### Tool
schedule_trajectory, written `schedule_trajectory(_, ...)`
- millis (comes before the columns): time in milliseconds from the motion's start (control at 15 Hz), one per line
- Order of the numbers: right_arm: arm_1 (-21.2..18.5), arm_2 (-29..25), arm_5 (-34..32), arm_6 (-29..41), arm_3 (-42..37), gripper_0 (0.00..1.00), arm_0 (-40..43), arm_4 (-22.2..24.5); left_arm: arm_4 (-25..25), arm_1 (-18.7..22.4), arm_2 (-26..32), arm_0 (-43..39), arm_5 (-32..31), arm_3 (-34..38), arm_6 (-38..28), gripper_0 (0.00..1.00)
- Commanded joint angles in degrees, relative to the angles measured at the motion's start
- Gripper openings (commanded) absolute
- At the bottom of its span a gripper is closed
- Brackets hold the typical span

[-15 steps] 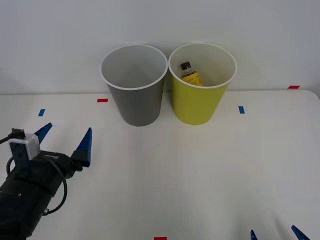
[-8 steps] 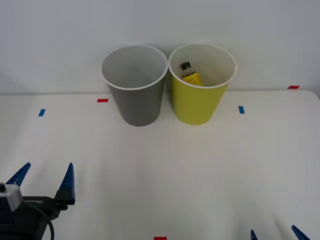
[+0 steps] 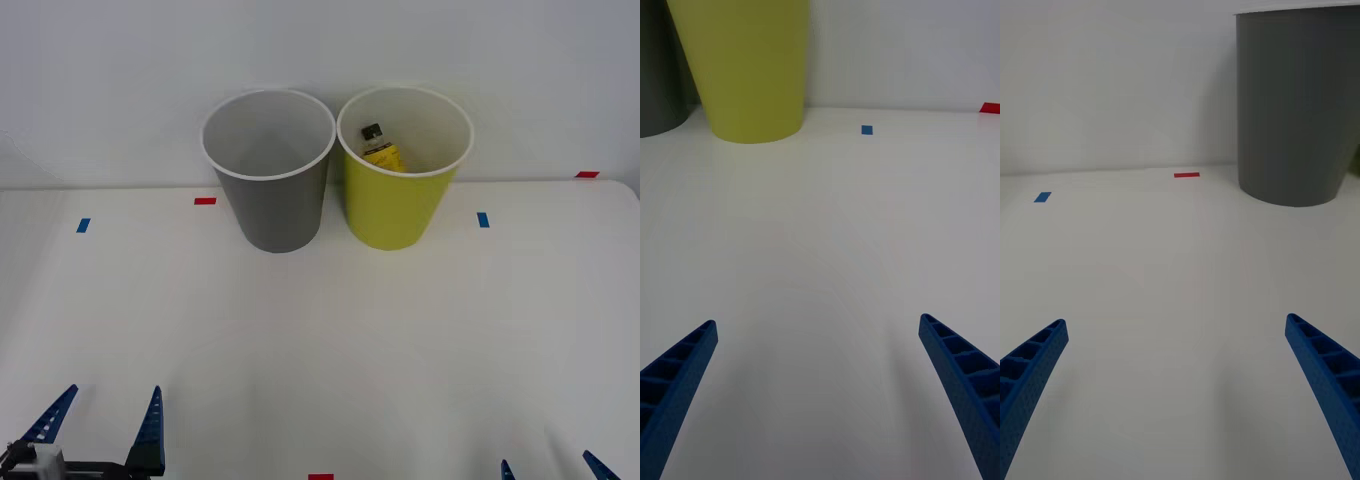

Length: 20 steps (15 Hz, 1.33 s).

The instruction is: Put cans in the gray bin and PET bottles in the light green bin.

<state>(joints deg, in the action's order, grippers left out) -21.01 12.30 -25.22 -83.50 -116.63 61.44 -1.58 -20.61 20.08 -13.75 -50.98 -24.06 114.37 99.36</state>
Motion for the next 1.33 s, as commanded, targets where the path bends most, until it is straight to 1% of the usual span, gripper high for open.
schedule_trajectory(67,0.0,0.0,0.0,0.0,0.0,0.93,0.0,0.0,0.48,0.31,-1.1,-3.77,-1.25,-0.82,-0.04,1.0)
schedule_trajectory(267,0.0,0.0,0.0,0.0,0.0,0.93,0.0,0.0,0.75,0.31,-1.54,-6.23,-1.87,-0.82,-0.13,1.0)
schedule_trajectory(467,0.0,0.0,0.0,0.0,0.0,0.93,0.0,0.0,1.89,0.31,-2.6,-6.23,-6.0,-4.33,-0.13,1.0)
schedule_trajectory(733,0.0,0.0,0.0,0.0,0.0,0.93,0.0,0.0,3.82,1.36,-4.0,-6.41,-6.0,-4.33,-0.39,1.0)
schedule_trajectory(933,0.0,0.0,0.0,0.0,0.0,0.93,0.0,0.0,4.0,1.63,-4.97,-6.32,-5.73,-4.42,-0.13,1.0)
schedule_trajectory(1067,0.0,0.0,0.0,0.0,0.0,0.93,0.0,0.0,4.17,1.54,-5.59,-5.53,-5.56,-6.27,0.22,1.0)
schedule_trajectory(1333,0.0,0.0,0.0,0.0,0.0,0.93,0.0,0.0,4.17,1.54,-5.59,-5.53,-5.56,-6.27,0.22,1.0)
